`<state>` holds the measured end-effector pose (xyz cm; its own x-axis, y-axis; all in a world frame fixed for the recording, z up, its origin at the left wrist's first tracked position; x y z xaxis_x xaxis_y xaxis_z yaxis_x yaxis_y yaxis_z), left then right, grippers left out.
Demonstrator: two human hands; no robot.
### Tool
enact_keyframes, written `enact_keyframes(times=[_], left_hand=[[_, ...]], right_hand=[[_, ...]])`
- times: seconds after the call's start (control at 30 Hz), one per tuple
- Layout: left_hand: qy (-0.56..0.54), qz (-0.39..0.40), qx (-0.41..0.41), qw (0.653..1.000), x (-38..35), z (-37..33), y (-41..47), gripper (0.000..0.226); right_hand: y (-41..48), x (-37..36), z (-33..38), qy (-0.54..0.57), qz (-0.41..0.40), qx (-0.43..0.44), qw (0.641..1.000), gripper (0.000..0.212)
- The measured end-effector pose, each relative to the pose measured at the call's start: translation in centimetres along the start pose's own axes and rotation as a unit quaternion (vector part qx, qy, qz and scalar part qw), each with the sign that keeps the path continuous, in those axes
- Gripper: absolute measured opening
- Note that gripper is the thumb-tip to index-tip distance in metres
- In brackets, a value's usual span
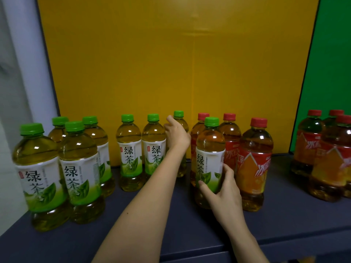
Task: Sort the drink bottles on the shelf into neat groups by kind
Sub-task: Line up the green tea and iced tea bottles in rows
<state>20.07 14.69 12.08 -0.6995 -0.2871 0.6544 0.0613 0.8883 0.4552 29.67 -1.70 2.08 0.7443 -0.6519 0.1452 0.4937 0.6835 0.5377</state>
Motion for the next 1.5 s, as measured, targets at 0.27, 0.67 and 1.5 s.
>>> enact_keyframes(times=[0.27,0.67,1.5], left_hand=[[-0.019,-0.004,0.003,1.0,0.3,0.0,0.1,0.065],[-0.11,-0.044,-0.033,0.992,2.1,-0.5,-0.7,0.072],[-0.14,-0.196,-0.11,0.964,23.2,-2.3,-3.4,0.084]], right_hand=[[-0.1,-0.3,0.1,0.004,0.016,0.001,1.0,0.068],[-0.2,-0.4,0.0,0.002,0.009,0.01,1.0,0.076],[1.8,-1.0,5.4,0.126,0.023,0.056,0.99,0.057]])
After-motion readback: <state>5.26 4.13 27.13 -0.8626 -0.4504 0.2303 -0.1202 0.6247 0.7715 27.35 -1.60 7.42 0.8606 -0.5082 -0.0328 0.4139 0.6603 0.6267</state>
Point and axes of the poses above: each hand's wrist, its own y-axis towards the middle knuckle, its own x-axis out of the back of the hand, z = x × y, the point moved 10 cm from there along y, towards the middle knuckle, and after that the axes turned 13 degrees about y, right-handed, at the moved point
